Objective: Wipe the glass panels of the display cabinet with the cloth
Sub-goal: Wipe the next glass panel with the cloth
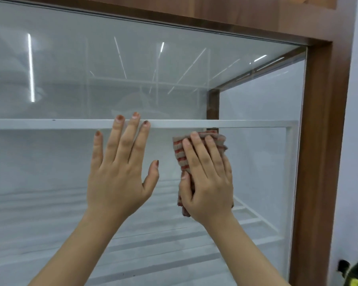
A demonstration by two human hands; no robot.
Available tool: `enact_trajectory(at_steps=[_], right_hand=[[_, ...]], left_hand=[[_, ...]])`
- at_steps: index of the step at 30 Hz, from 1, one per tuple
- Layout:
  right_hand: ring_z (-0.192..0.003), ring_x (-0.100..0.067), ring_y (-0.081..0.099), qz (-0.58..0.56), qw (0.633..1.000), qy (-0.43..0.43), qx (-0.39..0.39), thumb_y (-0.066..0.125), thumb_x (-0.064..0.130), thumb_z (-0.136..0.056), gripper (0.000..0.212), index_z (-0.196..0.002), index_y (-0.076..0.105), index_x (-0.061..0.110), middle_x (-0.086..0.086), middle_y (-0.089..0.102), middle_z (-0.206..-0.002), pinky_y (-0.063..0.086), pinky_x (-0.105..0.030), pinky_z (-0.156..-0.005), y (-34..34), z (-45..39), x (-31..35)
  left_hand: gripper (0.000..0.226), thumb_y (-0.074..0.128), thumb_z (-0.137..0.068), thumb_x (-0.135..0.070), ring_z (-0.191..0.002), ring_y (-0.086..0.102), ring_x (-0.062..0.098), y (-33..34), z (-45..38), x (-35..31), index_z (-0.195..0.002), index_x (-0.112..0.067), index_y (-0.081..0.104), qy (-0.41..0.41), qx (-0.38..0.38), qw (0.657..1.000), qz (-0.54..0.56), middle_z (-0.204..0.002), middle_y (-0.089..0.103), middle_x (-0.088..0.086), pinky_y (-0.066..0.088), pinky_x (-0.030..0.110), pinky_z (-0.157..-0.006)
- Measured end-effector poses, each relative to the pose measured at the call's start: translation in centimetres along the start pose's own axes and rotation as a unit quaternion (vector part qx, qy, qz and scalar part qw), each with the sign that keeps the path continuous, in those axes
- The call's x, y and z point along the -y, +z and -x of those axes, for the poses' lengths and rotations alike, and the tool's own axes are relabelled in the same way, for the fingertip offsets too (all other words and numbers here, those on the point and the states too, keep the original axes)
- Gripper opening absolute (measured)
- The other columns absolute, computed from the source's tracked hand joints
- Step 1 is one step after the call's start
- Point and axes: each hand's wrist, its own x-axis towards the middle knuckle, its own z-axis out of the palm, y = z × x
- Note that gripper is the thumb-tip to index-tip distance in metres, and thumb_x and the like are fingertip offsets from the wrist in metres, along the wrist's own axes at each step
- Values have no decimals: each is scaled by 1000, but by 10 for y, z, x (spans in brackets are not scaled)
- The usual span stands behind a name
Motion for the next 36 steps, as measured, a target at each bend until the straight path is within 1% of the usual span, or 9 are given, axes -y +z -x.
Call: enact_trajectory(at_steps=[3, 7, 11, 18, 23, 27, 31, 34, 36], right_hand=[[-137, -20, 33, -13, 1000, -11, 2, 44, 23, -86, 51, -137, 44, 16, -4, 41, -144, 33, -44, -107, -3, -20, -16], [-138, -22, 30, -12, 997, 67, -19, 39, 24, -88, 52, -140, 37, 16, -5, 39, -145, 26, -42, -111, -9, -25, -53], [-138, -23, 29, -11, 994, 101, -29, 39, 22, -89, 52, -140, 35, 14, -7, 38, -145, 25, -43, -112, -9, 3, -61], [-137, -19, 32, -29, 999, -44, 6, 44, 20, -86, 52, -137, 42, 17, -1, 38, -144, 30, -40, -109, -12, -7, -55], [-138, -22, 29, -31, 997, 66, -18, 41, 21, -88, 50, -139, 38, 16, -5, 40, -144, 24, -41, -113, -16, -12, -81], [-138, -21, 28, -15, 995, 93, -27, 41, 22, -89, 51, -139, 37, 16, -4, 40, -145, 19, -36, -114, -12, -1, -77], [-139, -20, 27, -14, 999, 30, 2, 41, 23, -87, 53, -140, 34, 19, -2, 36, -146, 19, -36, -113, -17, -4, -78], [-138, -21, 29, -25, 999, -36, 33, 42, 23, -87, 52, -139, 35, 18, -1, 35, -145, 22, -38, -113, -22, -14, -97], [-138, -21, 28, -26, 999, -18, 32, 41, 24, -88, 52, -140, 35, 18, -1, 34, -146, 24, -41, -113, -25, -16, -114]], left_hand=[[66, 37, -88, -39, -142, 16, 27, 0, 0, -1, -146, -9, 26, -4, -7, 1000, -1, -153, 23, 9, 8, 49, -115], [66, 37, -88, -39, -142, 16, 27, 1, 0, -1, -145, -8, 27, -2, -17, 1000, -4, -153, 23, 9, 7, 48, -115], [66, 36, -88, -39, -142, 15, 28, 1, 0, -2, -146, -8, 27, -2, -19, 1000, -5, -153, 22, 10, 8, 49, -115], [66, 35, -88, -38, -142, 13, 28, 0, 0, -4, -145, -8, 27, -6, -17, 1000, 4, -153, 21, 9, 6, 48, -115], [65, 35, -87, -39, -141, 16, 29, 0, -1, -5, -144, -7, 30, -9, -21, 1000, 5, -152, 23, 10, 8, 48, -114], [66, 37, -84, -35, -140, 19, 30, -1, -4, -13, -143, -5, 31, -15, -24, 1000, 10, -150, 25, 13, 7, 48, -114], [66, 38, -86, -38, -141, 17, 26, 8, -10, -45, -144, -7, 28, 68, 4, 998, 8, -152, 23, 10, 8, 49, -114], [66, 37, -87, -39, -141, 18, 27, 14, -14, -58, -144, -7, 30, 62, 14, 998, 10, -151, 26, 10, 11, 50, -113], [66, 36, -87, -39, -141, 17, 27, 16, -13, -57, -145, -8, 29, 58, 12, 998, 10, -152, 25, 10, 11, 50, -113]])
